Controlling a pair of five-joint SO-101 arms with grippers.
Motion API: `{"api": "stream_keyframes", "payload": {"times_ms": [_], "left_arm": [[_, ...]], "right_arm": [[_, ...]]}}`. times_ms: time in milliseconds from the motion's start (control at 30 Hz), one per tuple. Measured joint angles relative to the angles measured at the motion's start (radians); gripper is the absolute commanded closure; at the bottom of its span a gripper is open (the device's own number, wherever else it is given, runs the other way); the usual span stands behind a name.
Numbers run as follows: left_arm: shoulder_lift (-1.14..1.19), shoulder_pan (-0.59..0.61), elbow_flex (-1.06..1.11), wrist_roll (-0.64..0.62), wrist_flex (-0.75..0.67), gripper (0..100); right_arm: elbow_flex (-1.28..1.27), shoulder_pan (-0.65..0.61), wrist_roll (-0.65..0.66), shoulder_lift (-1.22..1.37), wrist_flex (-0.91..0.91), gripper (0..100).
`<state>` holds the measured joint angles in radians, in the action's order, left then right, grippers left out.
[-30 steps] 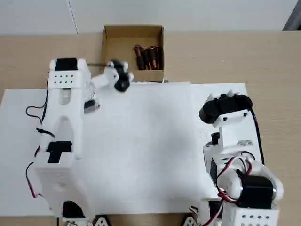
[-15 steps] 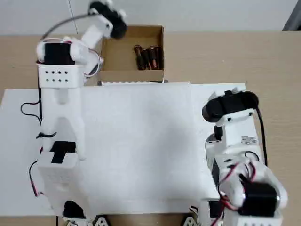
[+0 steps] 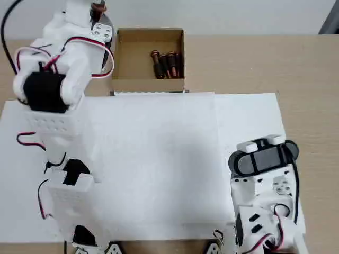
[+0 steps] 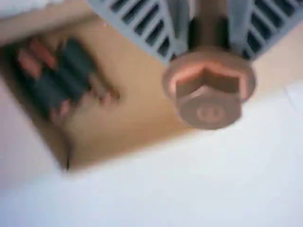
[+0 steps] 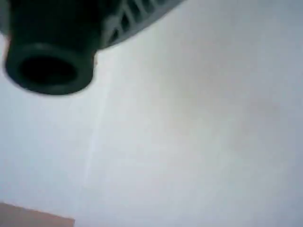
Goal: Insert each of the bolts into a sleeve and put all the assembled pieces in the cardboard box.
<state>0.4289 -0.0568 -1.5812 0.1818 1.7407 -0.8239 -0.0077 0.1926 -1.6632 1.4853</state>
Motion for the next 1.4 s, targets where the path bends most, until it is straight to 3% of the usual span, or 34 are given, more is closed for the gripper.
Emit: {"api": "stream_keyframes", "payload": {"times_ms": [300, 533, 767, 1167, 1400], "left_arm": [[-0.051, -0.031, -0.061, -0.002, 0.000, 99], [-0.259, -0.043, 0.123, -0.037, 0.000, 99], [-0.511, -0.043, 0.427, -0.037, 0.000, 99], [-0.937, -0.043, 1.034, -0.069, 0.000, 99], [-1.168, -0.043, 1.364, -0.133, -0.044, 99]], "right_arm": [[-0.055, 0.002, 0.000, -0.025, -0.051, 99.5], [-0.098, 0.000, 0.000, -0.025, -0.083, 99.5], [-0.146, 0.000, 0.000, -0.028, -0.094, 99.5], [-0.305, 0.002, 0.000, -0.028, -0.282, 99.5], [-0.425, -0.115, 0.000, -0.028, -0.404, 99.6]]}}
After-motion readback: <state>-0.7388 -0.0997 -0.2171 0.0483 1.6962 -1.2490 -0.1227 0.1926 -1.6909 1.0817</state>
